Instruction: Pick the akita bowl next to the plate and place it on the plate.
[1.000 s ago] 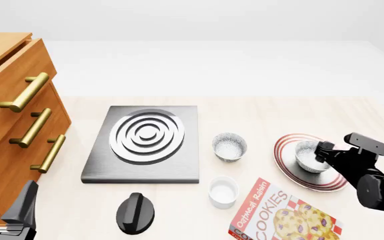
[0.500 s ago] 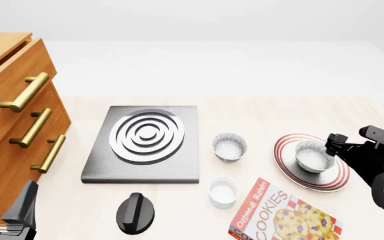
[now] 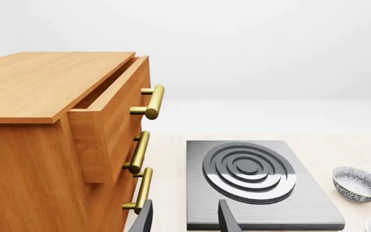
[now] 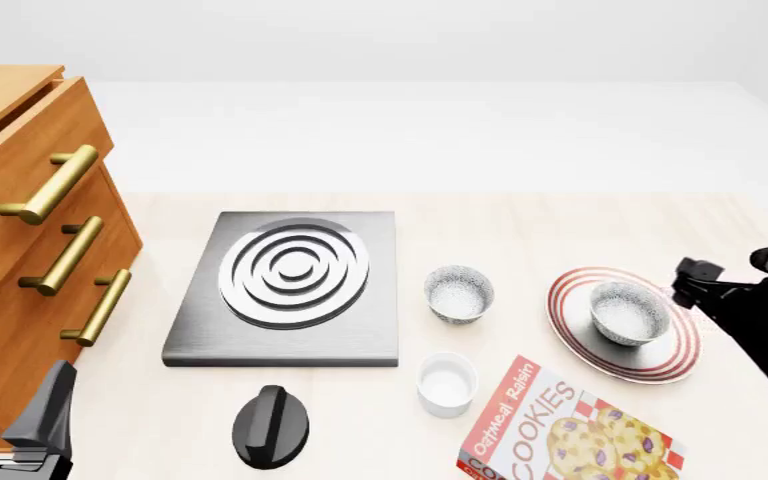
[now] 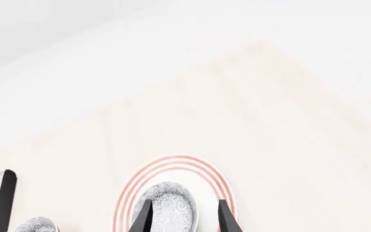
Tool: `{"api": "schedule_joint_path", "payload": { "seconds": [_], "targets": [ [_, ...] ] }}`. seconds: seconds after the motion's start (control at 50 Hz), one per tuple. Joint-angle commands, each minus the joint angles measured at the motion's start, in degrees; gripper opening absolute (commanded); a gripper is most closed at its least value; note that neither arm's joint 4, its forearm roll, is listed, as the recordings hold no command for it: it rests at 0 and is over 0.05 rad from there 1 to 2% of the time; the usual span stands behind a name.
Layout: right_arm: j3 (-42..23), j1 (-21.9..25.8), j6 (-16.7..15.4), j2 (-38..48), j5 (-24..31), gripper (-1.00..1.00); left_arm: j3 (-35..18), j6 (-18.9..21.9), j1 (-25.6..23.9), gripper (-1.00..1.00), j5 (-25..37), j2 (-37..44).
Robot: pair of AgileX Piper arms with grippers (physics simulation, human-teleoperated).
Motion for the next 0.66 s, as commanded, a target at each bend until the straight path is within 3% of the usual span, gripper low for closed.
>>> {"api": "schedule_joint_path", "payload": {
  "seconds": [0.02, 0.66],
  "targets": [
    [1.1, -0.4, -0.1, -5.0, 2.3, 1.00, 0.0, 0.0, 0.0, 1.00, 0.0, 0.0],
    [3.5, -1.6, -0.4, -21.8, 10.8, 1.00, 0.0, 0.0, 0.0, 1.00, 0.0, 0.0]
  ]
}}
